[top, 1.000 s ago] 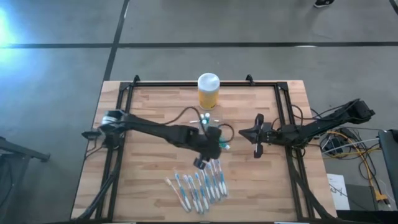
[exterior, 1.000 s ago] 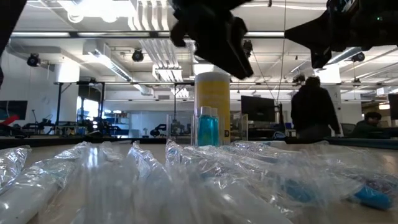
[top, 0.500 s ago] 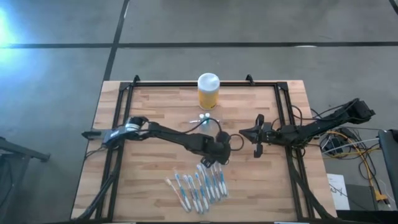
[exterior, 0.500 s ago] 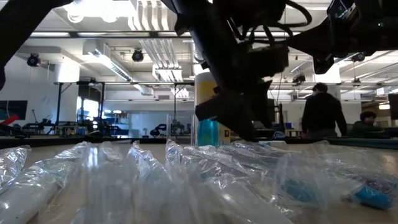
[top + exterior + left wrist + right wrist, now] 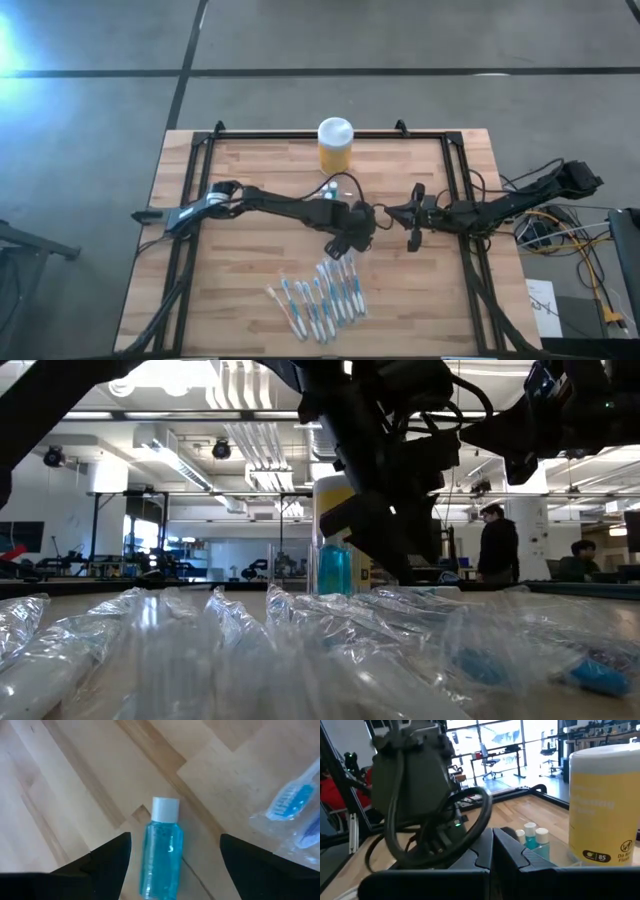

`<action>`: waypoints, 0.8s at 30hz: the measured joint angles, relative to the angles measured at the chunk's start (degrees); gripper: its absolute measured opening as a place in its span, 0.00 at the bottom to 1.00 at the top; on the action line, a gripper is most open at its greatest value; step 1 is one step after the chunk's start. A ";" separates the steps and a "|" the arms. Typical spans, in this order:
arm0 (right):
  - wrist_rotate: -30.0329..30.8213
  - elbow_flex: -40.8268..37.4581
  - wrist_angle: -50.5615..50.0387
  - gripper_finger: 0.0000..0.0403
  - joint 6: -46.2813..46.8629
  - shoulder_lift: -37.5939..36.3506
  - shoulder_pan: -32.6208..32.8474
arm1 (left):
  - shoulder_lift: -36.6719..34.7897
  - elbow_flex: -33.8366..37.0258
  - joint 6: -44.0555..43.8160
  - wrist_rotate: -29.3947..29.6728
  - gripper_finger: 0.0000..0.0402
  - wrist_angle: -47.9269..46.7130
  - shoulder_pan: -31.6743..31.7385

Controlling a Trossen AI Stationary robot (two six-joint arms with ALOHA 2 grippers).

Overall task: Pick & Place toothbrushing station
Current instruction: Put the blue mouthwash bottle into the transparent organizer

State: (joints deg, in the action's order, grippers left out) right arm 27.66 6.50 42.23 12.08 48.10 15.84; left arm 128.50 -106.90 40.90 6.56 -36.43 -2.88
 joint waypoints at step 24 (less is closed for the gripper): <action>-0.63 -0.02 -0.08 0.02 -0.26 0.02 0.04 | 2.81 0.16 7.79 -2.34 0.77 0.12 3.09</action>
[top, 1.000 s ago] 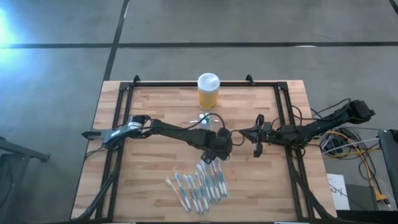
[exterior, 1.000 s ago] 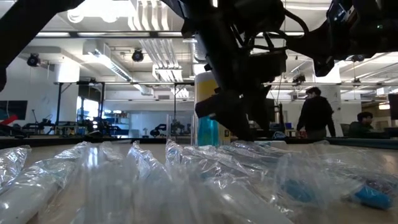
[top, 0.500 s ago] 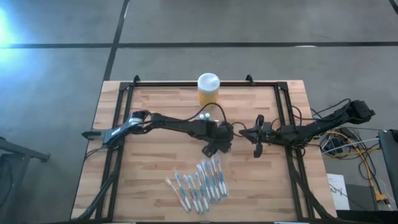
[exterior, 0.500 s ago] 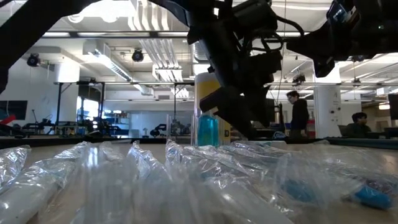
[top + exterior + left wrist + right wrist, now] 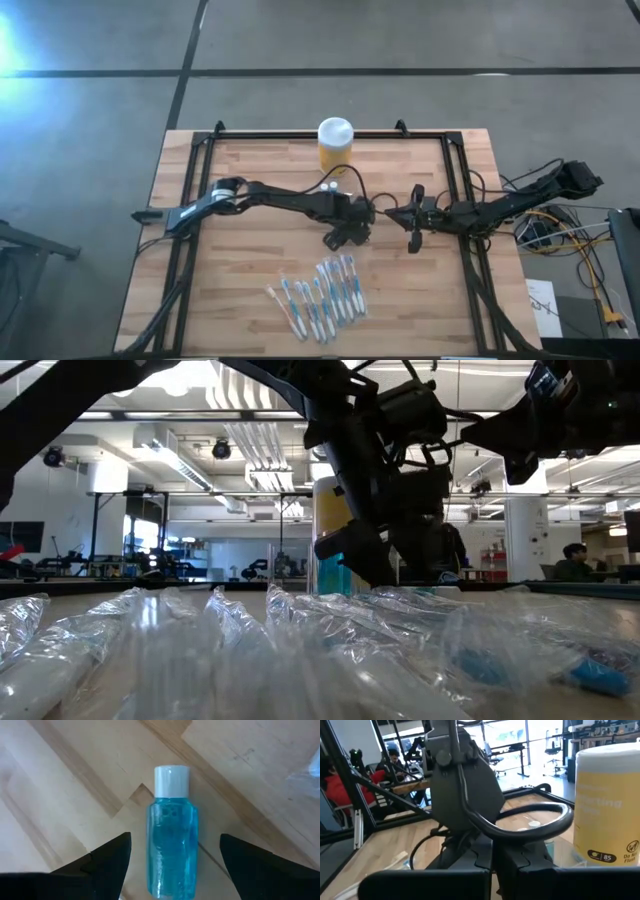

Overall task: Pick & Place toothbrushing station
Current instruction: Put the blue mouthwash bottle into the transparent organizer

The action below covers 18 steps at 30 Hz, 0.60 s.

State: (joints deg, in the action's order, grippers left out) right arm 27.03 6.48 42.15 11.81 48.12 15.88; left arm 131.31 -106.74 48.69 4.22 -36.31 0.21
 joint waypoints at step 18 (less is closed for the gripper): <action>0.00 0.00 0.02 0.02 -1.31 0.00 0.00 | 1.61 -0.12 2.00 -0.99 0.39 -2.77 -0.02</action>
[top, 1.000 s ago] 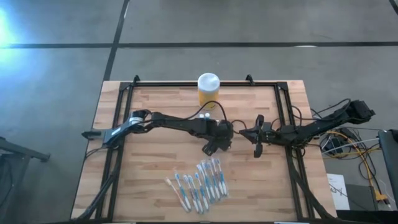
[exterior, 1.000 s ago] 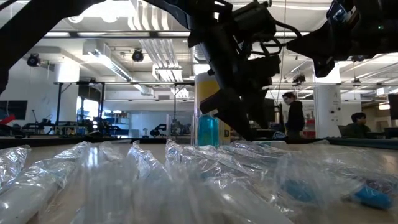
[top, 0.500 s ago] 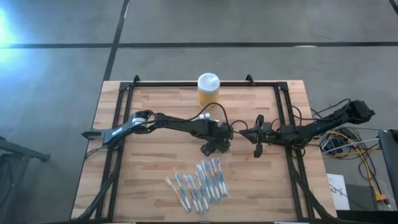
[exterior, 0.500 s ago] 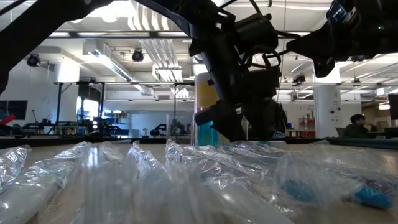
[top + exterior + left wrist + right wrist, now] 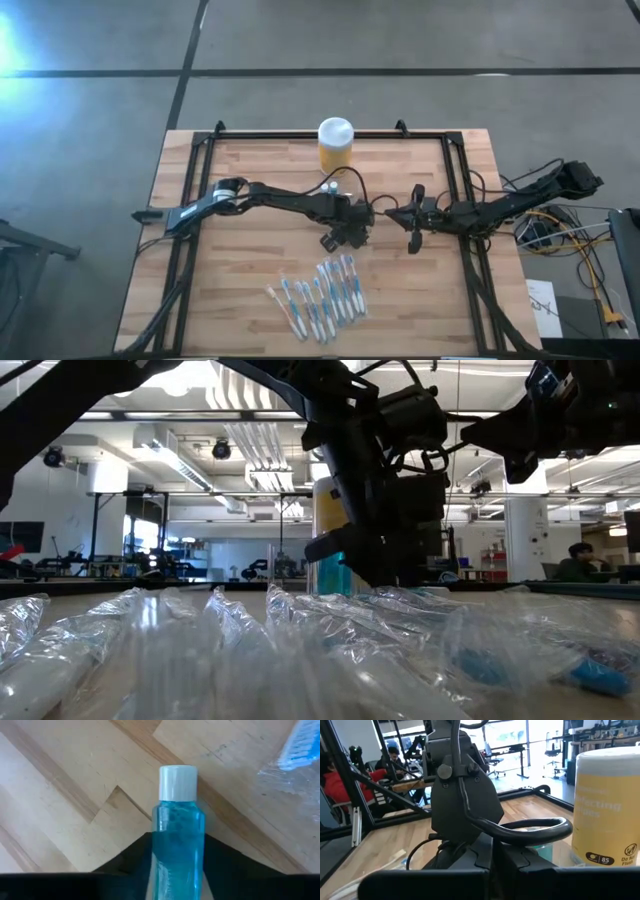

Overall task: Pick & Place toothbrushing station
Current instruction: Put the blue mouthwash bottle into the transparent organizer

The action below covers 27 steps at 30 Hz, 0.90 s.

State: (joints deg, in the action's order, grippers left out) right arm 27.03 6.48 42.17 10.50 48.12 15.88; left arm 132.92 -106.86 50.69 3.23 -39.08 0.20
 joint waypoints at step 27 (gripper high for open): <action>0.00 0.09 0.36 0.02 -0.68 -0.09 0.00 | -10.39 0.54 -7.27 0.56 0.14 -3.83 -2.76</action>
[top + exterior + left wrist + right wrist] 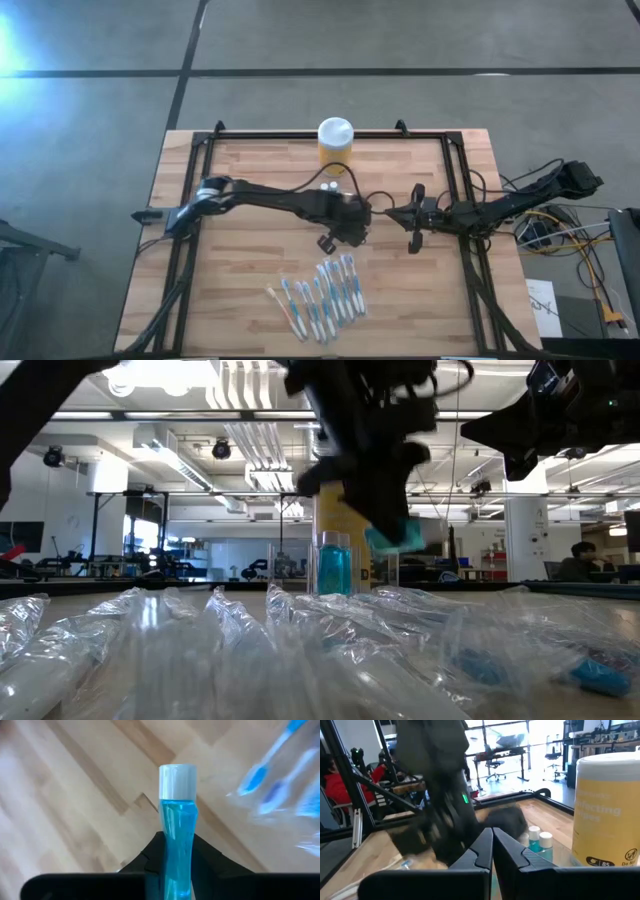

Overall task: Pick & Place toothbrushing station
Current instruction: Put the blue mouthwash bottle into the transparent organizer

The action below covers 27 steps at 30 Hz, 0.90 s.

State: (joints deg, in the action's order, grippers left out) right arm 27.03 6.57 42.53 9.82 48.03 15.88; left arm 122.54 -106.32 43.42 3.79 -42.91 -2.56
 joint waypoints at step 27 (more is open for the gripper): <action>2.00 18.91 -10.86 0.02 0.30 19.51 -0.17 | -62.64 66.26 -41.35 2.27 0.14 47.79 -1.12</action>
State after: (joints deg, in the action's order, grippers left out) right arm 29.03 25.48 31.67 10.12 67.54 15.70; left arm 59.90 -40.07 2.07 6.06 4.88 -3.68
